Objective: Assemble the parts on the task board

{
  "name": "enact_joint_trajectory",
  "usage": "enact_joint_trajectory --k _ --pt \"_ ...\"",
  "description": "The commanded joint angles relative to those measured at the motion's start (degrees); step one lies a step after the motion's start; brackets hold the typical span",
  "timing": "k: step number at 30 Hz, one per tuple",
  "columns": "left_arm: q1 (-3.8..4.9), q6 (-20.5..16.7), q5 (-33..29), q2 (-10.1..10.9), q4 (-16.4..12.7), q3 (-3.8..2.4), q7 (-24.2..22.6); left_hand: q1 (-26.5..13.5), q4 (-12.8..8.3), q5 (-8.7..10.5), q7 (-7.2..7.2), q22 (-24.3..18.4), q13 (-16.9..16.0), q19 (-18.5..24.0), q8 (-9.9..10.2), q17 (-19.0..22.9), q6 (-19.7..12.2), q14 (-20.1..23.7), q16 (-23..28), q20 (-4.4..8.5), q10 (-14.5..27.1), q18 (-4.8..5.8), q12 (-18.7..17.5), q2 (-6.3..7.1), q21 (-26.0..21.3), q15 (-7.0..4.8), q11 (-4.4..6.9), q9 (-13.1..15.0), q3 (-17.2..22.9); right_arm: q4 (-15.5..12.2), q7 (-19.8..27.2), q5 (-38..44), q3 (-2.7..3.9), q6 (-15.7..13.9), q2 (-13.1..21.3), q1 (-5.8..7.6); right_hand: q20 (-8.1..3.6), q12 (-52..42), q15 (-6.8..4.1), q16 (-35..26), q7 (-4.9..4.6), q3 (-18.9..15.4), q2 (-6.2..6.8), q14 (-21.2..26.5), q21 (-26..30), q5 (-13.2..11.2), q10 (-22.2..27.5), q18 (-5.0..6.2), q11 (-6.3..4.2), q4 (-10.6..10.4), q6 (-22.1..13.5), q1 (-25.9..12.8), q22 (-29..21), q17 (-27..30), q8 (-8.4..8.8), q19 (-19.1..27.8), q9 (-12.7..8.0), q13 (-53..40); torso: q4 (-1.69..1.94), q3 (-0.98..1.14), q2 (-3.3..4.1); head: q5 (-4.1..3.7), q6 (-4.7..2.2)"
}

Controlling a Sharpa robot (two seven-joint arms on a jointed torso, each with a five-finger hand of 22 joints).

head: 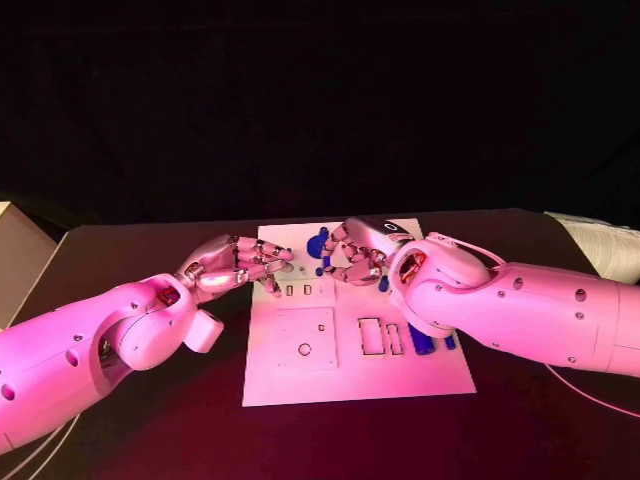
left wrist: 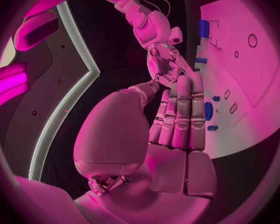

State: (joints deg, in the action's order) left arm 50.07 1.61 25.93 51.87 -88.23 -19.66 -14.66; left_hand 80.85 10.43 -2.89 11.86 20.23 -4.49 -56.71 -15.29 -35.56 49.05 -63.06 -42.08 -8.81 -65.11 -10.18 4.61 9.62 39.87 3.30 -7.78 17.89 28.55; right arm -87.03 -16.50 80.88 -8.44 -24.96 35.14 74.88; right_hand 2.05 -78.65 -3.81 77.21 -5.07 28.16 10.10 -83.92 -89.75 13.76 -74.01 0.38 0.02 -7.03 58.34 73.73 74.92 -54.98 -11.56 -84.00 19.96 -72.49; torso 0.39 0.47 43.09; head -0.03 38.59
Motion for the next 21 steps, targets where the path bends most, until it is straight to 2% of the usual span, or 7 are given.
enact_joint_trajectory --k 1,3,7,9,15,21 --pt "-0.03 -0.06 -0.65 0.02 -0.2 -0.04 -0.68 -0.45 -0.22 0.07 -0.09 0.08 0.06 0.36 0.29 0.0 -0.44 -0.46 0.39 0.1 0.23 -0.25 -0.24 -0.22 0.2 0.09 0.02 0.05 0.21 0.76 -4.64 2.95 -0.13 2.49 -1.06 -0.82 -0.3 0.19 -0.17 -0.17 -0.06 0.15 -0.58 -0.25 -0.25 0.24 0.18 -0.38 0.36 0.17 -0.49 -0.46 15.08 0.0 -0.07 -6.0 -0.03 0.09 0.1 -0.12 0.02 0.01 0.17" --pt "-0.03 -0.12 -0.67 0.06 -0.26 -0.04 -0.64 -0.44 -0.25 0.07 -0.09 0.09 0.05 0.35 0.29 -0.01 -0.43 -0.49 0.38 0.11 0.21 -0.25 -0.23 -0.22 0.23 0.08 0.02 0.07 0.23 1.13 -5.59 3.11 -0.2 2.67 -1.68 -1.44 -0.3 0.19 -0.17 -0.17 -0.06 0.15 -0.58 -0.25 -0.25 0.24 0.18 -0.38 0.36 0.17 -0.49 -0.46 15.08 0.0 -0.07 -6.0 -0.03 0.09 0.13 -0.16 0.07 0.1 0.26" --pt "-0.03 -0.35 -0.73 0.19 -0.37 -0.05 -0.56 -0.43 -0.28 0.07 -0.08 0.09 0.05 0.34 0.29 -0.02 -0.42 -0.52 0.37 0.11 0.2 -0.26 -0.23 -0.23 0.25 0.07 0.02 0.08 0.24 1.66 -7.21 3.58 -0.28 2.75 -2.79 -2.63 -0.28 0.19 -0.13 -0.17 -0.09 0.14 -0.57 -0.25 -0.25 0.27 0.18 -0.38 0.41 0.14 -0.56 -0.57 15.08 0.01 -0.07 -6.0 -0.03 0.08 0.11 0.03 0.13 0.25 0.54" --pt "-0.03 -0.4 -0.8 0.26 -0.43 -0.05 -0.53 -0.43 -0.28 0.07 -0.08 0.09 0.05 0.34 0.29 -0.02 -0.42 -0.52 0.37 0.11 0.2 -0.26 -0.23 -0.23 0.25 0.07 0.02 0.08 0.24 1.77 -7.6 3.92 -0.3 2.67 -3.18 -3.02 -0.28 0.19 -0.13 -0.17 -0.09 0.14 -0.57 -0.25 -0.25 0.27 0.18 -0.38 0.41 0.14 -0.56 -0.57 15.08 0.01 -0.07 -6.0 -0.03 0.08 0.1 0.02 0.14 0.26 0.6" --pt "-0.02 -0.45 -0.99 0.36 -0.6 -0.08 -0.47 -0.43 -0.28 0.07 -0.08 0.09 0.05 0.34 0.29 -0.02 -0.42 -0.52 0.37 0.11 0.2 -0.26 -0.23 -0.23 0.25 0.07 0.02 0.08 0.24 2.12 -8.33 4.72 -0.32 2.37 -4.0 -3.73 -0.26 0.18 -0.09 -0.17 -0.13 0.13 -0.52 -0.25 -0.25 0.3 0.17 -0.38 0.46 0.15 -0.64 -0.65 15.08 -0.02 -0.07 -6.0 -0.03 0.05 0.08 -0.03 0.15 0.5 0.95" --pt "-0.02 -0.45 -1.45 0.41 -0.69 -0.11 -0.34 -0.49 -0.28 0.07 -0.08 0.11 0.05 0.32 0.29 -0.04 -0.4 -0.58 0.36 0.11 0.17 -0.26 -0.23 -0.22 0.29 0.07 0.02 0.11 0.24 2.91 -8.69 5.29 -0.32 1.37 -4.73 -4.2 -0.21 0.16 -0.01 -0.18 -0.22 0.1 -0.43 -0.25 -0.25 0.34 0.14 -0.38 0.56 0.13 -0.8 -0.83 15.08 -0.02 -0.05 -6.0 -0.03 0.01 0.01 0.03 0.12 0.8 1.21"
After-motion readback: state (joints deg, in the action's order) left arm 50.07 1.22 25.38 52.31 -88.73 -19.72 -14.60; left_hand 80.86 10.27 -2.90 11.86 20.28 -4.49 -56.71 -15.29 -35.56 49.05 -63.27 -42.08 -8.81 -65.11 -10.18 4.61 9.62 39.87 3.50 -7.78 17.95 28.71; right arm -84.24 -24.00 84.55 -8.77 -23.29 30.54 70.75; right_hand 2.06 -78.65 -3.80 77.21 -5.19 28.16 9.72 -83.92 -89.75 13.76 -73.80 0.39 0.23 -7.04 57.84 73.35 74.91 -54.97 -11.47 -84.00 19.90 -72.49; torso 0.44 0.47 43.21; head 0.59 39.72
